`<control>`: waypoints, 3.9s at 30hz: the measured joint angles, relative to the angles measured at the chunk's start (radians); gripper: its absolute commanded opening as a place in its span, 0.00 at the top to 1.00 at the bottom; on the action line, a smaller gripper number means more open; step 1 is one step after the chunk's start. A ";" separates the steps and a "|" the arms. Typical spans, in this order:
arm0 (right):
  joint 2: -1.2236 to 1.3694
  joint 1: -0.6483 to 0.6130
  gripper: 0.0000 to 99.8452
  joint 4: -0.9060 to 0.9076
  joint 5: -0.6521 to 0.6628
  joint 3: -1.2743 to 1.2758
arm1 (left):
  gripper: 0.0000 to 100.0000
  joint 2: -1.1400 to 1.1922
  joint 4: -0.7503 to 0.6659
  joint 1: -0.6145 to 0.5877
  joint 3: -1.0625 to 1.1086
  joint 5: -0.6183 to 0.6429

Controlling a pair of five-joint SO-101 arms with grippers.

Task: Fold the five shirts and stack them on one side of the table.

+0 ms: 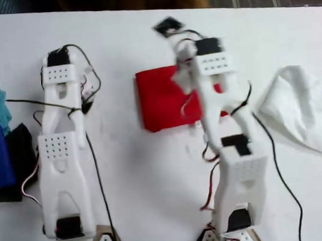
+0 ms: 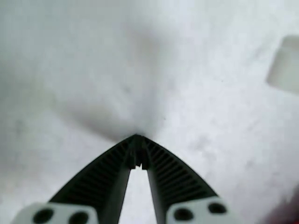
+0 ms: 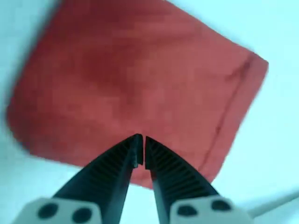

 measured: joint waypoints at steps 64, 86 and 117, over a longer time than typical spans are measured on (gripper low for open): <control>0.621 0.109 0.98 0.150 -0.186 -0.641 | 0.97 0.000 -0.009 0.000 0.002 0.002; 0.637 0.238 0.98 0.261 -0.078 -0.867 | 0.97 0.000 -0.009 0.000 0.002 0.002; 0.635 0.629 0.98 0.264 0.129 -1.089 | 0.97 0.000 -0.009 0.000 0.002 0.002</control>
